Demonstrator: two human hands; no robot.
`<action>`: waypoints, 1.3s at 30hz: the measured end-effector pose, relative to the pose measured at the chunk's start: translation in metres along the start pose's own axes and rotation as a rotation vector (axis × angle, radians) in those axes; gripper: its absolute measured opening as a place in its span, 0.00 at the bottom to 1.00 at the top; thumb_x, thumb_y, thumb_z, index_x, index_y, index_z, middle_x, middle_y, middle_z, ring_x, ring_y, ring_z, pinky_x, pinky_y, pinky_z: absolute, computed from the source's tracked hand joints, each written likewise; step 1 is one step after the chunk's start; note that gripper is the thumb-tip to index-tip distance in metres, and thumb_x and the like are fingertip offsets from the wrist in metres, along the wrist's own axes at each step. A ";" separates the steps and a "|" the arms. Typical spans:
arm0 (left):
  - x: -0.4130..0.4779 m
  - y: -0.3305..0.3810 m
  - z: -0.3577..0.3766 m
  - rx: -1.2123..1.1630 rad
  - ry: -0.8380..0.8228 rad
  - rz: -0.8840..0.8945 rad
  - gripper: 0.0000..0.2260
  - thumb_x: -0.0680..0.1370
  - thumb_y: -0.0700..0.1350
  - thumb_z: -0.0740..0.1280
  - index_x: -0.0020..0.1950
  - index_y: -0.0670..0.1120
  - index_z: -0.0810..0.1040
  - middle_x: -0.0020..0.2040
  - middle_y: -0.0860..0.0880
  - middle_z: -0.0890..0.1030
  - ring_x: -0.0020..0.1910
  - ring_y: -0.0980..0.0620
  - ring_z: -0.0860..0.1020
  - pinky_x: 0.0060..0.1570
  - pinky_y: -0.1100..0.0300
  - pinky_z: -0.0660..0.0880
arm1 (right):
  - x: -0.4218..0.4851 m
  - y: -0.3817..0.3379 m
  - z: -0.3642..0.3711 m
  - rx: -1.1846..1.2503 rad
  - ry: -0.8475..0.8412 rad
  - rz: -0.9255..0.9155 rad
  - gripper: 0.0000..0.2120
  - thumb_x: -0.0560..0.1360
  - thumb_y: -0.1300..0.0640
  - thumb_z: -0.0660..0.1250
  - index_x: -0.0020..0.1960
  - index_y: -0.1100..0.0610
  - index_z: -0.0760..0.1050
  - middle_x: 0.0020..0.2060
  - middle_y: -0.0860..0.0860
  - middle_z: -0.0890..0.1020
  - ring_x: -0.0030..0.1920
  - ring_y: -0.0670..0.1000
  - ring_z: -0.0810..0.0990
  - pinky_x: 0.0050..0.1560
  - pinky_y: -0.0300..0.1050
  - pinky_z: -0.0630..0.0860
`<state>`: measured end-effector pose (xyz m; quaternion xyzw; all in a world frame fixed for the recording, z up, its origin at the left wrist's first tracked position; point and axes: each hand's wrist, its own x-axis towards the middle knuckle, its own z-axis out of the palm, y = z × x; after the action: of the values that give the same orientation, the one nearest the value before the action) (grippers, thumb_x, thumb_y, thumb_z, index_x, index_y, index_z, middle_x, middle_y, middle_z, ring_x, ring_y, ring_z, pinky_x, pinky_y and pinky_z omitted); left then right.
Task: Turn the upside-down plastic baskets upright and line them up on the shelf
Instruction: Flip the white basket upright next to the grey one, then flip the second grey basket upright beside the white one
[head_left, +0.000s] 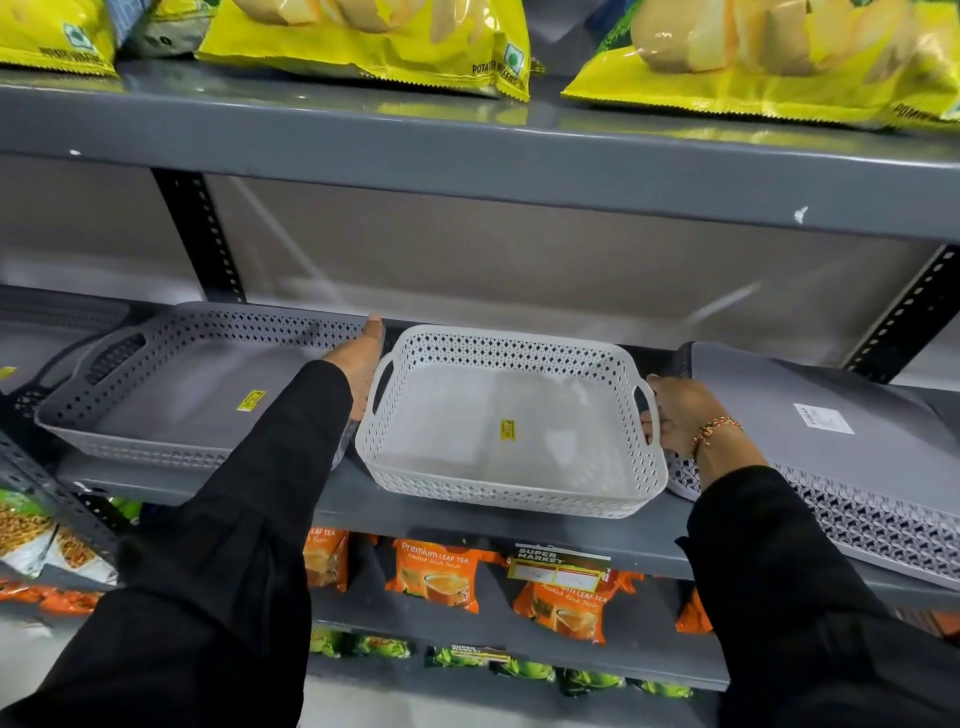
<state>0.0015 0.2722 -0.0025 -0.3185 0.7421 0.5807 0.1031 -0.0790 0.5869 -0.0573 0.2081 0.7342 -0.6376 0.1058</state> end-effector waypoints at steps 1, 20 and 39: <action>0.000 -0.002 -0.001 -0.009 0.008 0.019 0.33 0.78 0.65 0.46 0.58 0.38 0.72 0.25 0.41 0.82 0.37 0.39 0.79 0.39 0.60 0.76 | 0.000 0.000 0.000 -0.003 0.000 -0.007 0.11 0.76 0.58 0.60 0.35 0.58 0.69 0.27 0.53 0.69 0.21 0.51 0.67 0.25 0.40 0.67; -0.026 0.060 0.196 -0.299 -0.238 0.419 0.20 0.81 0.51 0.57 0.50 0.36 0.78 0.42 0.41 0.81 0.33 0.53 0.81 0.33 0.66 0.78 | 0.004 -0.006 -0.091 -0.017 0.357 -0.292 0.10 0.67 0.49 0.61 0.31 0.53 0.70 0.39 0.59 0.79 0.46 0.63 0.79 0.54 0.54 0.77; 0.008 0.103 0.348 0.067 -0.354 0.174 0.29 0.81 0.59 0.48 0.75 0.42 0.61 0.75 0.41 0.66 0.73 0.42 0.66 0.71 0.50 0.65 | 0.065 0.011 -0.248 -0.554 0.509 0.286 0.41 0.69 0.34 0.55 0.75 0.55 0.58 0.75 0.56 0.62 0.72 0.62 0.63 0.71 0.61 0.59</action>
<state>-0.1409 0.6046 -0.0308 -0.1423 0.7561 0.6092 0.1921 -0.1047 0.8419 -0.0538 0.4228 0.8447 -0.3226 0.0605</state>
